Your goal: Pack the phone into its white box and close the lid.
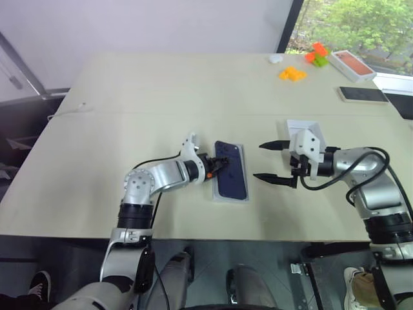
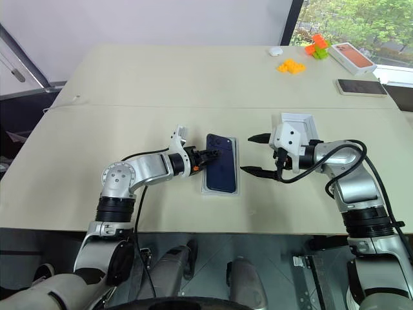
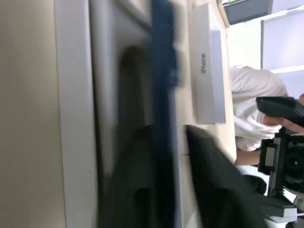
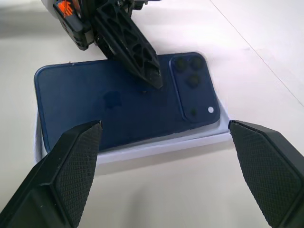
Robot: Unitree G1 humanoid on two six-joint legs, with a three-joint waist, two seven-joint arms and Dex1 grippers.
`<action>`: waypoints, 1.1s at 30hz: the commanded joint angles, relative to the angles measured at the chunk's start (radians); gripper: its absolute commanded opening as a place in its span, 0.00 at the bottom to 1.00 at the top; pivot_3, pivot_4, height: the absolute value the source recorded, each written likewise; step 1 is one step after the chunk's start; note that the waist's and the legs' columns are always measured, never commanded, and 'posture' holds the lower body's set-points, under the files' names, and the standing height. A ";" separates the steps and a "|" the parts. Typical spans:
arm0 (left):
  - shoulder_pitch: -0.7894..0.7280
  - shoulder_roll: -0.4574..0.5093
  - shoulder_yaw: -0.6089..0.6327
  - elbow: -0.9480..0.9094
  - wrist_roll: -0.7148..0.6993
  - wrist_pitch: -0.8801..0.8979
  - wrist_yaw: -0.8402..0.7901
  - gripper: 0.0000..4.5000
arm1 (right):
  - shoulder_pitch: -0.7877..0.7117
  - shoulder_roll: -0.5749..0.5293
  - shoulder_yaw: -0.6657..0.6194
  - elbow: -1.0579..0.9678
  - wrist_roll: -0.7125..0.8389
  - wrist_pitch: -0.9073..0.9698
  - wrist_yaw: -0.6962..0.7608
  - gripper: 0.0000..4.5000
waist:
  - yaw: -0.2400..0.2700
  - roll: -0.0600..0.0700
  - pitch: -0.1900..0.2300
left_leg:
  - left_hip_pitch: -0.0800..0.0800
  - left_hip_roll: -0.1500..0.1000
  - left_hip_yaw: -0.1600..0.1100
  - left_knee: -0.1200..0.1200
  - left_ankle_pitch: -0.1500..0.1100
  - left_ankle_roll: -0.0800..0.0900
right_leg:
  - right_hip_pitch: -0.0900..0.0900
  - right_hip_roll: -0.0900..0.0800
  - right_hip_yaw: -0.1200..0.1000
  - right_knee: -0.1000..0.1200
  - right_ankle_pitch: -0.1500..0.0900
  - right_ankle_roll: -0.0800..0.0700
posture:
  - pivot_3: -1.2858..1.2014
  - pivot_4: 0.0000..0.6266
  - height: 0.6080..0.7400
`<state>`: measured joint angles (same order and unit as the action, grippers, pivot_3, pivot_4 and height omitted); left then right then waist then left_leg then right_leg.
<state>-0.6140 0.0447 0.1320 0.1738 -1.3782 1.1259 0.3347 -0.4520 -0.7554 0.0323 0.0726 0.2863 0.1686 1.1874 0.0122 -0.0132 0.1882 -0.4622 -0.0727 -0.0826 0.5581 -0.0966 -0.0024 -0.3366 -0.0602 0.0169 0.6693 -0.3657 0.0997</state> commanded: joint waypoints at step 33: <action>-0.032 0.188 0.016 -0.249 -0.173 0.204 0.049 1.00 | -0.072 0.050 0.020 0.055 -0.026 -0.039 -0.002 1.00 | -0.002 0.002 -0.001 | 0.001 0.000 0.000 -0.001 0.000 0.000 | 0.000 0.000 0.000 0.001 0.000 0.000 | 0.52 0.24 1.00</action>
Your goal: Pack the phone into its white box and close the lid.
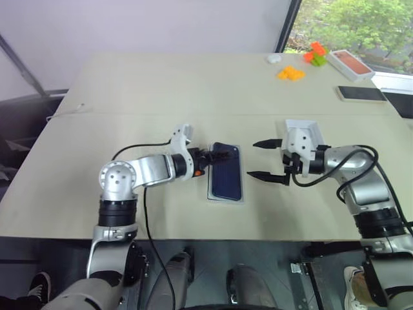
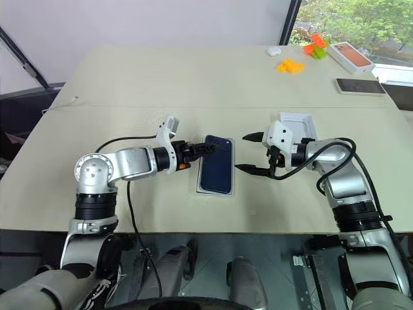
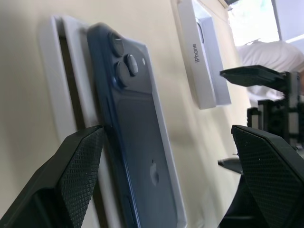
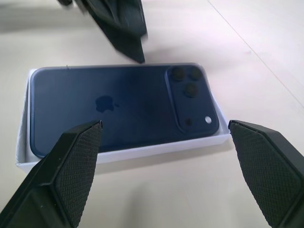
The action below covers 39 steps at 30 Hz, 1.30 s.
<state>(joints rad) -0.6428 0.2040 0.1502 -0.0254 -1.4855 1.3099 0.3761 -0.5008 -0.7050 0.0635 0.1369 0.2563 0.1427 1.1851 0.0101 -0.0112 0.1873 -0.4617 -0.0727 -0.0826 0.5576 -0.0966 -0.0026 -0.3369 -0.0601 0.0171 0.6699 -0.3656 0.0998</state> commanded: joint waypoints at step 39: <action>0.096 -0.041 -0.140 0.019 0.533 -0.166 -0.371 0.01 | 0.078 0.113 0.186 -0.084 -0.252 -0.006 -0.278 0.00 | 0.000 0.003 -0.005 | 0.005 0.000 0.000 0.000 -0.002 -0.003 | 0.001 0.000 0.000 -0.001 -0.002 -0.004 | 0.52 0.24 1.00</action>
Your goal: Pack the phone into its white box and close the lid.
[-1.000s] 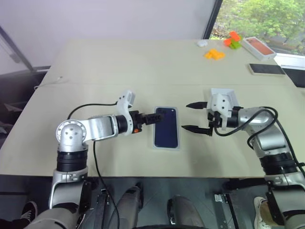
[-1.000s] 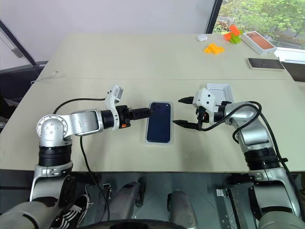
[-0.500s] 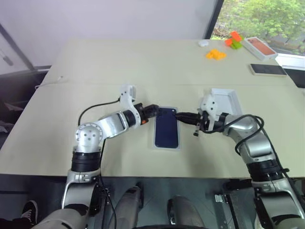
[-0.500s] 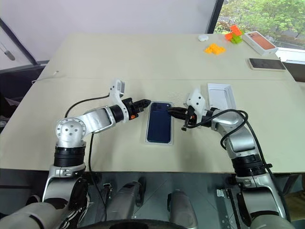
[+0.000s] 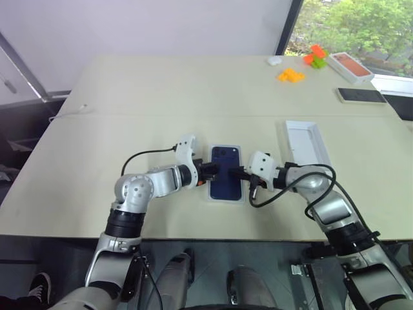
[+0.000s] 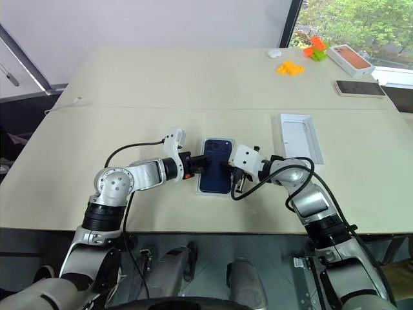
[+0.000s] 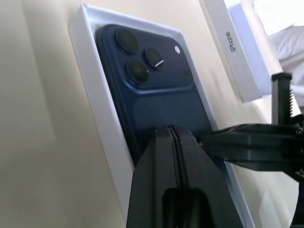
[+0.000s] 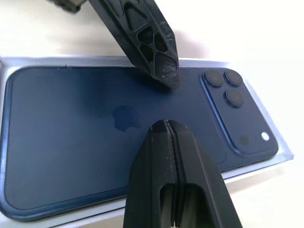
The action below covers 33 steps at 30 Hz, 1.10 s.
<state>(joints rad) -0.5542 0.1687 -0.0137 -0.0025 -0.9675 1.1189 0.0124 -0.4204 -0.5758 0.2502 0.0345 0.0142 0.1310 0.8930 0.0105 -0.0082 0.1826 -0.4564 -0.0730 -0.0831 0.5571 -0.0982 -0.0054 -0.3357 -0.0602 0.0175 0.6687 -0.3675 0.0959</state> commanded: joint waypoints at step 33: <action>0.106 0.210 0.128 -0.178 0.066 0.056 -0.238 0.71 | -0.054 -0.113 -0.168 0.097 0.139 -0.011 0.167 0.59 | 0.000 0.001 0.001 | -0.005 0.000 0.000 -0.004 0.000 0.000 | -0.005 0.000 0.000 -0.002 0.002 0.003 | 0.52 0.24 1.00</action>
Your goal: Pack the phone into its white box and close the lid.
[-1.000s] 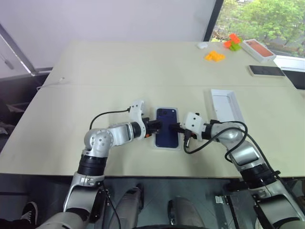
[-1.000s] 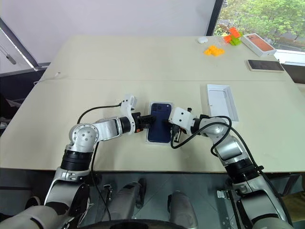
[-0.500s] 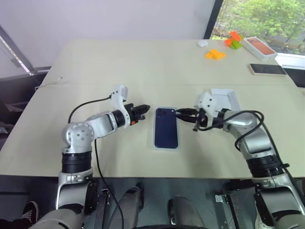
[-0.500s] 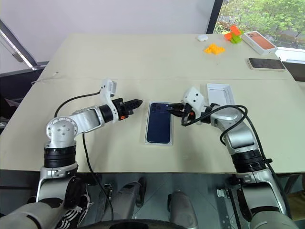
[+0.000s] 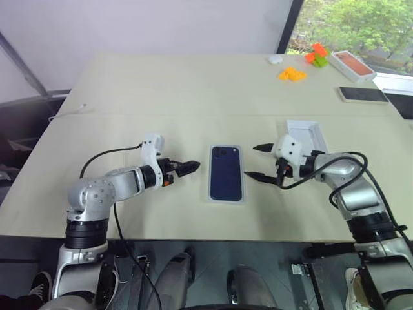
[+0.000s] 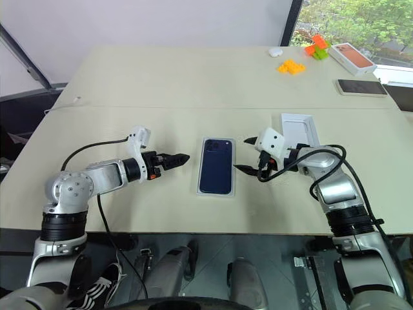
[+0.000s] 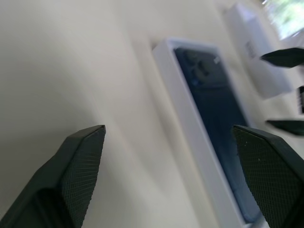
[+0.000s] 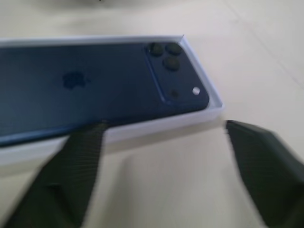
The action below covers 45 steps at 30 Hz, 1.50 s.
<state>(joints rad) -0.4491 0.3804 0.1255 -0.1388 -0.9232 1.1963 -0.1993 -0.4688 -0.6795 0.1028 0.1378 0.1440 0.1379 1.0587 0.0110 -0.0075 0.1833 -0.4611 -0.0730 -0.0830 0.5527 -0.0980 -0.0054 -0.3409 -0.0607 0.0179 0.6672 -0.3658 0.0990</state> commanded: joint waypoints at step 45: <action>-0.313 -0.437 -0.387 0.498 0.506 -0.330 -0.366 0.01 | 0.025 -0.228 -0.013 0.251 -0.163 -0.343 0.047 0.00 | 0.026 0.003 -0.001 | -0.001 -0.002 0.000 0.005 -0.001 0.002 | 0.006 -0.001 -0.002 -0.002 0.000 0.001 | 0.52 0.24 1.00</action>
<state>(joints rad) -0.7286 -0.0235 -0.2320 0.3427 -0.4234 0.9001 -0.5353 -0.4333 -0.8926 0.1050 0.3912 -0.0331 -0.1853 1.0889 0.0366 -0.0048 0.1822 -0.4621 -0.0745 -0.0828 0.5573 -0.0985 -0.0034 -0.3349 -0.0617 0.0159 0.6650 -0.3655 0.1000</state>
